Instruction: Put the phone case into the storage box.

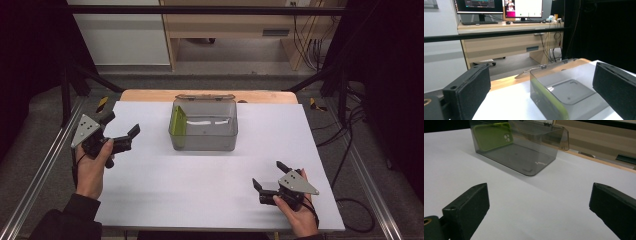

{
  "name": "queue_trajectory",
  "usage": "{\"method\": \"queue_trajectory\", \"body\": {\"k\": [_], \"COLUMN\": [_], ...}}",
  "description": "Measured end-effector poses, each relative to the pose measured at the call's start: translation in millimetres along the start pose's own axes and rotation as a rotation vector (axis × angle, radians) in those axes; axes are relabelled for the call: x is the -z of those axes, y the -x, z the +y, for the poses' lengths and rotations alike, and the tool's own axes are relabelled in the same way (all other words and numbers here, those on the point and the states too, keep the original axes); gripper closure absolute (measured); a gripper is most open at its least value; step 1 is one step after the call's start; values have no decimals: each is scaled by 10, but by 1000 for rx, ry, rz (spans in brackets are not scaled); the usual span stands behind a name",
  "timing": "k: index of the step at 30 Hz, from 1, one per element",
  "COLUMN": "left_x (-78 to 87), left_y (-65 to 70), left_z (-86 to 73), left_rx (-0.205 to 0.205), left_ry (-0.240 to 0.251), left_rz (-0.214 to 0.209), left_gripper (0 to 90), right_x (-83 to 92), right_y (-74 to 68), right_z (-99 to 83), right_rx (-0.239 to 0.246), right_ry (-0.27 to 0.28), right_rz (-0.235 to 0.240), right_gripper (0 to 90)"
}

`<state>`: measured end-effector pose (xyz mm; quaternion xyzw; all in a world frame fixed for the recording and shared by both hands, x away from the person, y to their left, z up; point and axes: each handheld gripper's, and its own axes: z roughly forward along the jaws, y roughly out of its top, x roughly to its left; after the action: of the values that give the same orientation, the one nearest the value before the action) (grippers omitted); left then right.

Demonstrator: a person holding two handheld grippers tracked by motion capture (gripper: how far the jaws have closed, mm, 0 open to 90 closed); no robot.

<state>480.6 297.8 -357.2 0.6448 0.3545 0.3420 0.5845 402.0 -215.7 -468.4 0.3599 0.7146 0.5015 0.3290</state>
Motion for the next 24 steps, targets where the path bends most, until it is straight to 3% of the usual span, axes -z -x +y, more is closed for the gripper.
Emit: {"method": "queue_trajectory", "body": {"k": [5,10,17,24], "left_x": [88,173,251,324], "left_y": [17,41,112,159], "left_z": [-33,-115,-250,-444], "left_rx": [-1,33,6,44], "left_ry": [6,19,9,3], "left_rz": [-5,-9,-5,-15], "left_gripper": [13,13,8,8], "right_x": [-2,0,-4,-4], "right_y": [-3,-6,-9,-3], "right_z": [-1,4,1,-1], "right_rx": [1,-3,-1,-5], "right_ry": [-1,4,1,1], "right_rz": [2,10,10,10], "right_gripper": [33,32,32,32]}}
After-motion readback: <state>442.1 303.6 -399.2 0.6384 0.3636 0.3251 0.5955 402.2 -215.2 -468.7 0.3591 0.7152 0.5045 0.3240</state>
